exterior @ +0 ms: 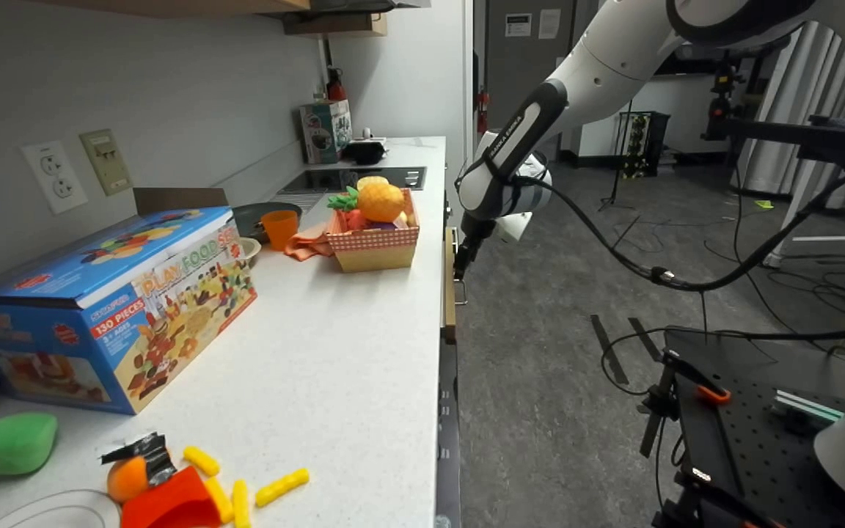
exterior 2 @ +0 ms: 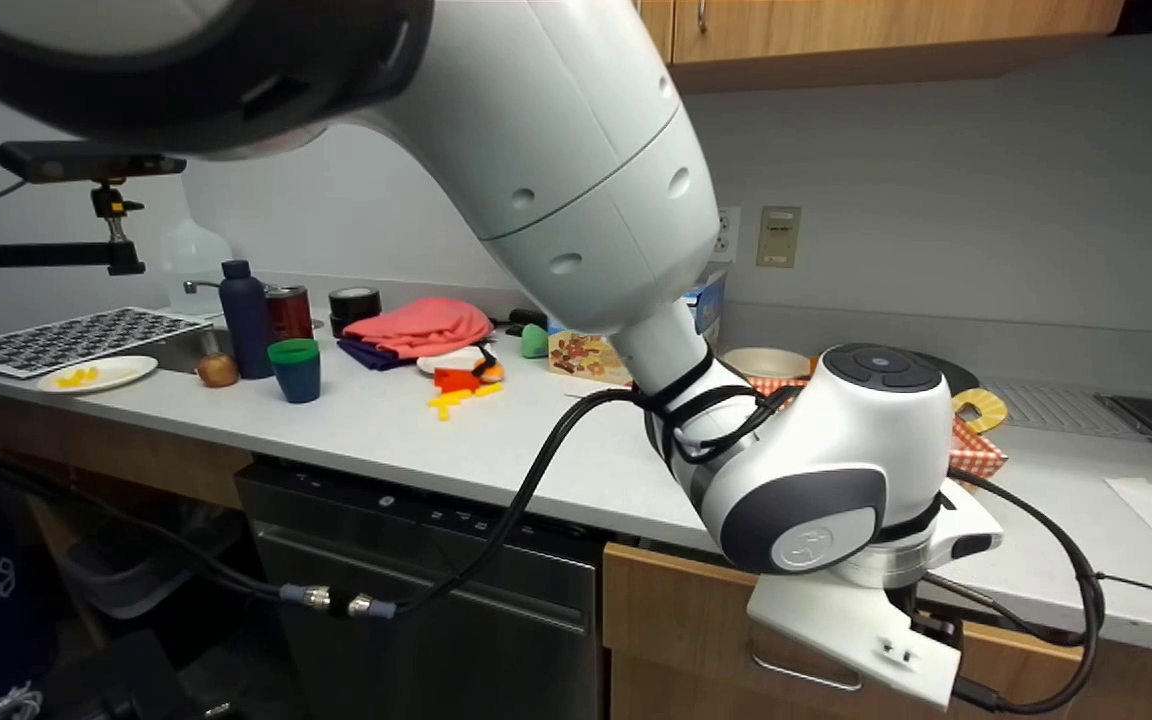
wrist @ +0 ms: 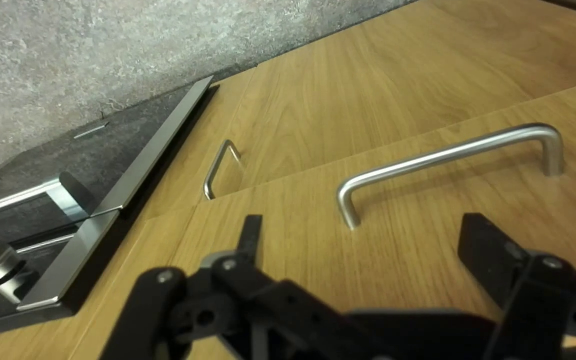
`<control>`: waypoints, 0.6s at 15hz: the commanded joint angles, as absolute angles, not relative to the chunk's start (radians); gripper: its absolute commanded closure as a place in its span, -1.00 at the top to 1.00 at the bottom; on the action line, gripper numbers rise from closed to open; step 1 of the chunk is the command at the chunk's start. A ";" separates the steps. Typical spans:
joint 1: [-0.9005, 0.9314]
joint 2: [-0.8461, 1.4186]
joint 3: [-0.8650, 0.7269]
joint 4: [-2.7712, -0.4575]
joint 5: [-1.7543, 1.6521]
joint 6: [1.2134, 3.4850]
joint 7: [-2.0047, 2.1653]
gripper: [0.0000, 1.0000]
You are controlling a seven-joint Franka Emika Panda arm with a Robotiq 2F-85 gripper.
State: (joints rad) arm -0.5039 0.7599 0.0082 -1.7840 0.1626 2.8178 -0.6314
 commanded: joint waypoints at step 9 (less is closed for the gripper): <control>-0.489 0.645 0.017 -1.845 0.099 2.824 -0.566 1.00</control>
State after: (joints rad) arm -0.4943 0.7512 0.0161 -1.7457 0.1387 2.8180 -0.5956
